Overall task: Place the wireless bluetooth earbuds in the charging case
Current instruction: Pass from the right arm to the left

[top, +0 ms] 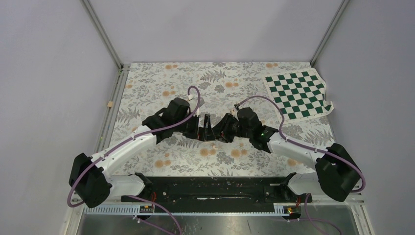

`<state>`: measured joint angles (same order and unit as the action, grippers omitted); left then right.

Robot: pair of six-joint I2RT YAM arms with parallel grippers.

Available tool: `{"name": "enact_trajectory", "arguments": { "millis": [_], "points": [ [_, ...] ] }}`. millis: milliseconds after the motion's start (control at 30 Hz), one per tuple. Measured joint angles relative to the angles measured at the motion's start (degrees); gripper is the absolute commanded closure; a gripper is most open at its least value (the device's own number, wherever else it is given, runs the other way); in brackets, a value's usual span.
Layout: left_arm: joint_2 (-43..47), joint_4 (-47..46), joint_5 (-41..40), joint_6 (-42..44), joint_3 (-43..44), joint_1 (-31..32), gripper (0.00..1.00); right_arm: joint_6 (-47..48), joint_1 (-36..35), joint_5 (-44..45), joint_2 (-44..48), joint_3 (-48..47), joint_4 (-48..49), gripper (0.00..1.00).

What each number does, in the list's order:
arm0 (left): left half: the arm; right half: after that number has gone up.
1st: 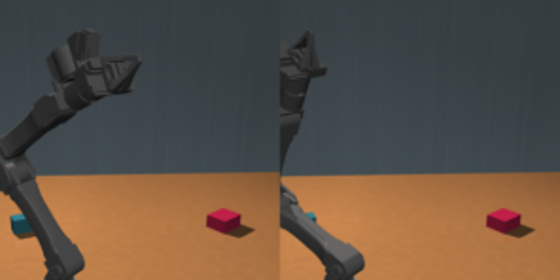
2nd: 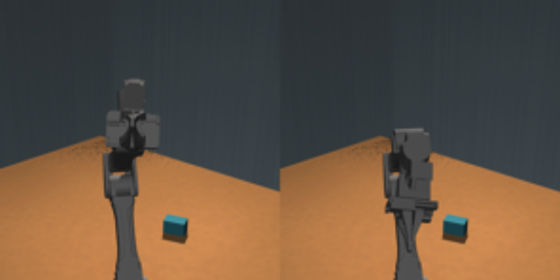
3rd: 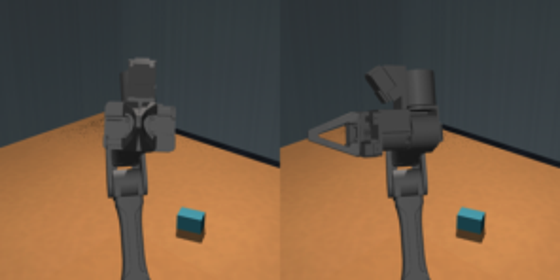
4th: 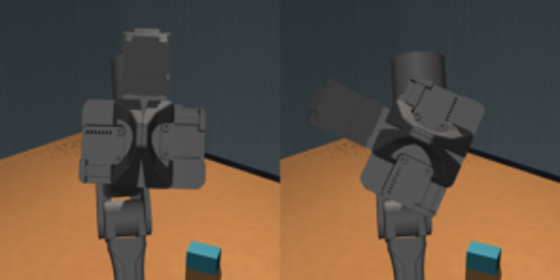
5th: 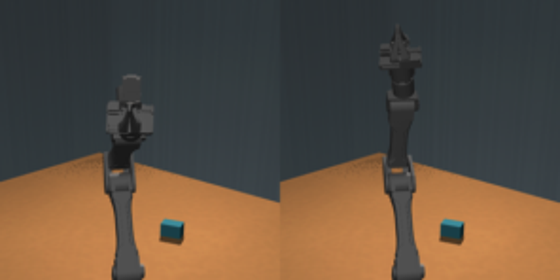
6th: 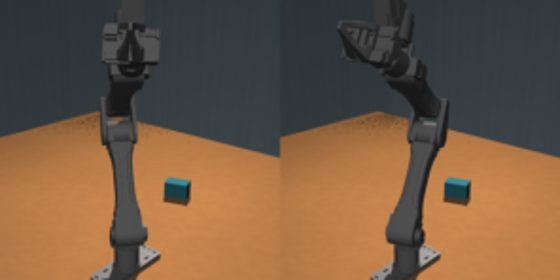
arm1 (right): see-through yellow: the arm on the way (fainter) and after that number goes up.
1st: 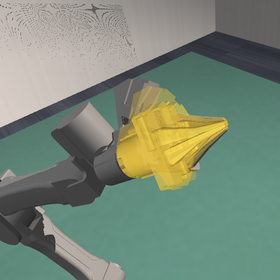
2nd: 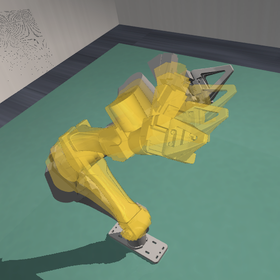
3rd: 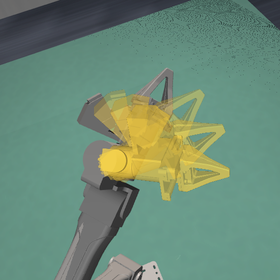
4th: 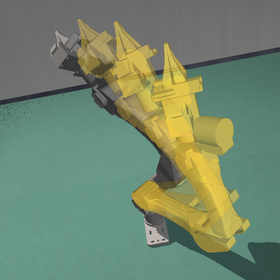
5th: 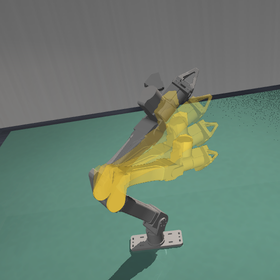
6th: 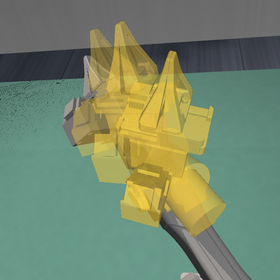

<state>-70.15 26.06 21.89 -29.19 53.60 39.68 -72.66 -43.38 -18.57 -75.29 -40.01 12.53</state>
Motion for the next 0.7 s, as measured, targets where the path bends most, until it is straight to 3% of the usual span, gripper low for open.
{"name": "enact_trajectory", "arguments": {
  "millis": [267, 400, 567, 700],
  "points": [
    [6.43, 2.36, -5.05, 6.4, 0.0, 0.0, 0.01, -4.59, 7.41, -5.22, -0.57, 4.76, 4.79, 1.0],
    [17.9, -3.28, -7.3, 11.41, -5.6, 0.28, 0.09, -6.6, 11.5, -8.66, 0.57, 7.61, 5.16, 1.0],
    [31.74, -16.09, -9.27, 23.17, -18.34, 4.76, 0.1, -10.34, 13.27, -14.36, 2.6, 9.94, 9.42, 1.0],
    [33.29, -19.61, -9.94, 31.63, -22.12, 9.18, 0.11, -15.78, 13.57, -17.9, 2.82, 11.89, 15.96, 1.0]
  ]
}}
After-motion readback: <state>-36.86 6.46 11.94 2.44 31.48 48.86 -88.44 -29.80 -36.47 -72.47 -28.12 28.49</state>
